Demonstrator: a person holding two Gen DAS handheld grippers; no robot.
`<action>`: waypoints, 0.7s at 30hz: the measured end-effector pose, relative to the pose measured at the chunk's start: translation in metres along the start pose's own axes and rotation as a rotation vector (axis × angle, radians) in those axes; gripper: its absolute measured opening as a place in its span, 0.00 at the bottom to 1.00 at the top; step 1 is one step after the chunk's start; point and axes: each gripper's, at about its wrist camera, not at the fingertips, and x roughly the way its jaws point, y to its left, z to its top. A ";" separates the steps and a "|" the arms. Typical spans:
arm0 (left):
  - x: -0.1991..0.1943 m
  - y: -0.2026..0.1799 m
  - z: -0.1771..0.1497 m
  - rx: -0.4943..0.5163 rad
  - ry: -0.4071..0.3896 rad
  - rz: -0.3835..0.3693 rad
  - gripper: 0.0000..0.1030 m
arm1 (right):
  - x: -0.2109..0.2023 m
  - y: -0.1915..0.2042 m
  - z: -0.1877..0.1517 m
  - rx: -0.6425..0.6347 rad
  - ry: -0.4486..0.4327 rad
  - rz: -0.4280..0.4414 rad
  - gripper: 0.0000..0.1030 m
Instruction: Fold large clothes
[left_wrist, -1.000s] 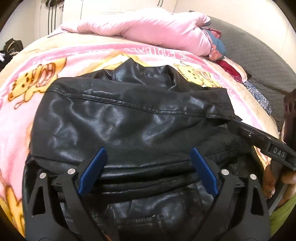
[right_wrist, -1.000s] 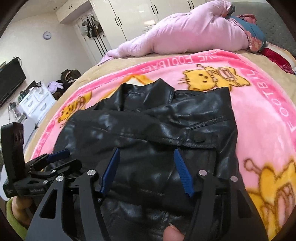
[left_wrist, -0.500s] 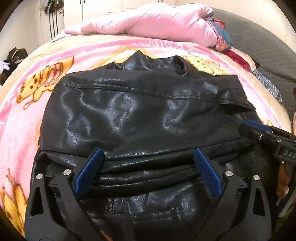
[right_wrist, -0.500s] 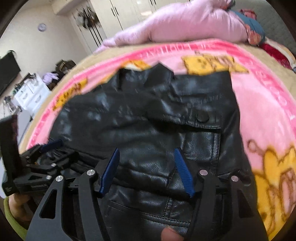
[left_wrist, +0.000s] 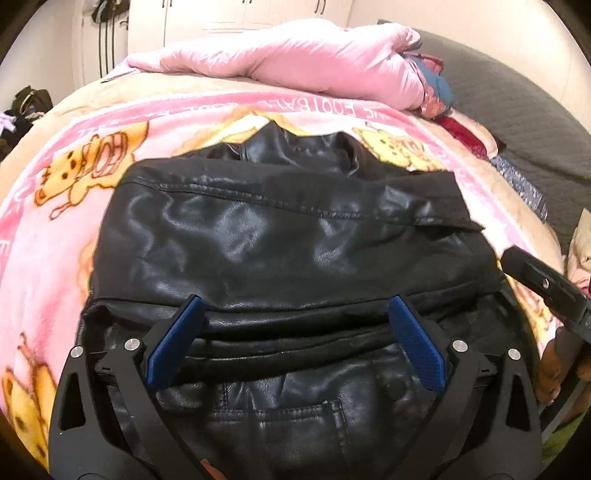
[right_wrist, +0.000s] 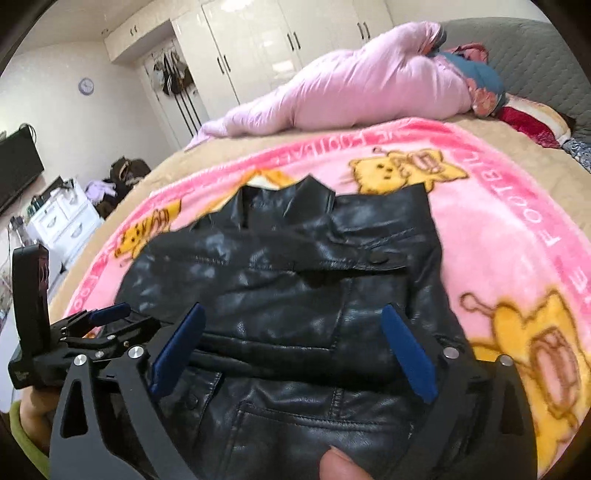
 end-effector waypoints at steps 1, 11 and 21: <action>-0.004 0.000 0.001 -0.004 -0.008 -0.003 0.91 | -0.004 0.000 0.000 0.001 -0.007 0.000 0.94; -0.052 -0.006 0.006 -0.006 -0.090 -0.022 0.91 | -0.047 0.007 -0.003 -0.003 -0.085 -0.014 0.95; -0.088 -0.008 0.001 -0.002 -0.134 -0.030 0.91 | -0.087 0.013 -0.003 -0.001 -0.140 -0.009 0.95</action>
